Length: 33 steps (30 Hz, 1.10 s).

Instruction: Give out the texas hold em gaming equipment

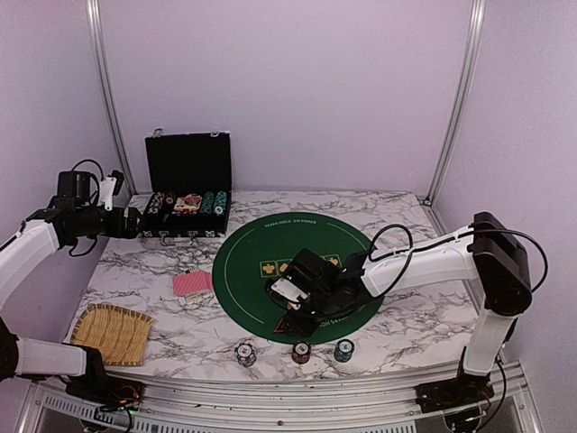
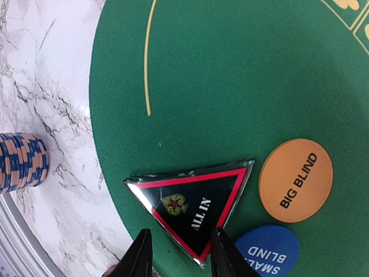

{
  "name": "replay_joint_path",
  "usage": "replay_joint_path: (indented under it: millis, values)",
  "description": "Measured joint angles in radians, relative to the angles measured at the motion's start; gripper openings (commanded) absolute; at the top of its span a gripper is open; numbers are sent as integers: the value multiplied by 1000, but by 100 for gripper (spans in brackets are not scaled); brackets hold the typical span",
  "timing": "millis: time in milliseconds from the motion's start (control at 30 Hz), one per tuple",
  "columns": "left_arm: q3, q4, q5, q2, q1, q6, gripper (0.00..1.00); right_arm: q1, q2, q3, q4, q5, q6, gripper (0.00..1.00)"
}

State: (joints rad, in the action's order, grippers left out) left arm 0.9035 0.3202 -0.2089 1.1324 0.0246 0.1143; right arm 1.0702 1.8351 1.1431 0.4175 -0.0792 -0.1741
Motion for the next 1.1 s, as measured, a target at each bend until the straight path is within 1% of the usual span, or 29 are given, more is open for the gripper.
replay_joint_path:
  millis: [167, 567, 667, 767, 1100]
  values:
    - [1, 0, -4, 0, 0, -2, 99, -1, 16, 25, 19, 2, 20, 37]
    - [1, 0, -12, 0, 0, -2, 99, -2, 16, 27, 65, 5, 45, 45]
    - [1, 0, -12, 0, 0, -2, 99, -2, 16, 27, 79, 5, 48, 45]
    - [1, 0, -14, 0, 0, -2, 99, -2, 16, 27, 90, 4, 51, 45]
    - [1, 0, -19, 0, 0, -2, 99, -2, 26, 57, 108, 1, 64, 33]
